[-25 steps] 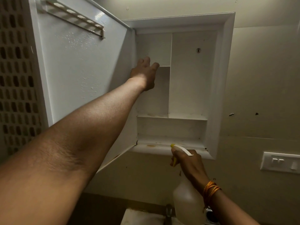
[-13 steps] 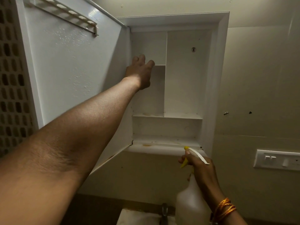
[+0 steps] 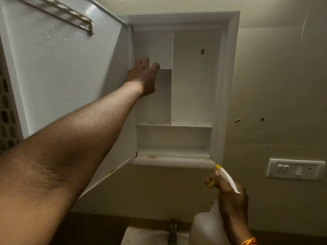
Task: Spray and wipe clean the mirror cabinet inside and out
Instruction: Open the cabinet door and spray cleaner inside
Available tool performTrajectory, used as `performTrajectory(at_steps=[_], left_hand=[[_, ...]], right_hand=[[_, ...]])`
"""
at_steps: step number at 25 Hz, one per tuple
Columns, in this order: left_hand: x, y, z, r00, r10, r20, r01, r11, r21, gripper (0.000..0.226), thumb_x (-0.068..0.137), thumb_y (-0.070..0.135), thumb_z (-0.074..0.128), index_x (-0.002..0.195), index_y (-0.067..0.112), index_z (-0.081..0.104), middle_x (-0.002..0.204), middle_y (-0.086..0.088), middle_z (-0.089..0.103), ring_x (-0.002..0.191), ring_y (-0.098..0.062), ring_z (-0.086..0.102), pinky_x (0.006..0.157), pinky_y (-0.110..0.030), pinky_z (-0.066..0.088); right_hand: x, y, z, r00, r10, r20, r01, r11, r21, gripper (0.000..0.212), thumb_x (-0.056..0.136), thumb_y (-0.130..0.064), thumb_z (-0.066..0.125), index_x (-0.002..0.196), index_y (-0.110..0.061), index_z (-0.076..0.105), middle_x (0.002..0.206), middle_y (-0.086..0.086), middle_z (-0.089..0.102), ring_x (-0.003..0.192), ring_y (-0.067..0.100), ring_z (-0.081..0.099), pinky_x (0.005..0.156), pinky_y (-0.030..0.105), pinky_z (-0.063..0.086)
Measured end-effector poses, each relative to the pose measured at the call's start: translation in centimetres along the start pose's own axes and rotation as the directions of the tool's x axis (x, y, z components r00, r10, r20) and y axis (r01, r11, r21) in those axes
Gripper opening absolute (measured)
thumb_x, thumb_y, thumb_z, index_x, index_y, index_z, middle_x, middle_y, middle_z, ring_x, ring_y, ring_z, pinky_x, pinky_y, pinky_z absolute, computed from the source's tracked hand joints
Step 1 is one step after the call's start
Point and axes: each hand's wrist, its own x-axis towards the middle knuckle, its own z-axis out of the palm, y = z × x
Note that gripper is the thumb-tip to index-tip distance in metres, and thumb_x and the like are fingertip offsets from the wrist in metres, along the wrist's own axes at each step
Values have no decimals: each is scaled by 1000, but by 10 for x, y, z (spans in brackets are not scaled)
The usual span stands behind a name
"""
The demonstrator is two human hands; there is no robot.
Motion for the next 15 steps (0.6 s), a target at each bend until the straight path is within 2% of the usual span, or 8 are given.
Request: performTrajectory(at_steps=[3,7,11,13,15], left_hand=[[0,0,0,1000,-1,-3,1,1000,1,65,77,8,65,136,22,40,134,-15,36,126,-36,34,81,-47,52],[-1,1,-1,1000,-2,-7,2,1000,-8,66,77,8,66,136,22,41,134,-15,36,126,-36,34,82,-48,51],[-3,2,-1,1000,-3,-14,3,1000,-19,66,77,7,65,137,21,41,131,-15,37,125,-36,33,82,-48,49],[-3,2,-2,1000,-8,-14,8,1000,-25,66,77,7,65,137,22,41,131,-14,37,126,-36,33,82,-48,48],[-3,2,-1,1000,-11,-18,10,1000,-20,66,78,7,65,137,22,41,132,-14,37,126,-36,33,80,-46,47]], right_hand=[[6,4,-8,996,-22,-84,23,1000,5,32,85,-55,58,68,-36,78,72,-6,76,80,16,68,76,42,54],[12,6,-15,992,-59,-110,57,998,-27,40,96,-42,64,64,-23,78,71,-9,76,79,12,68,75,39,52],[7,7,-17,990,-51,-130,49,999,-24,44,97,-39,63,61,-15,73,62,0,72,68,18,69,63,31,48],[2,10,-17,979,-74,-188,74,997,-3,47,94,-46,62,59,-16,71,56,3,69,62,24,69,61,34,51],[-2,9,-17,962,-162,-218,162,987,-16,50,86,-58,54,60,-19,71,55,0,68,59,17,68,59,33,52]])
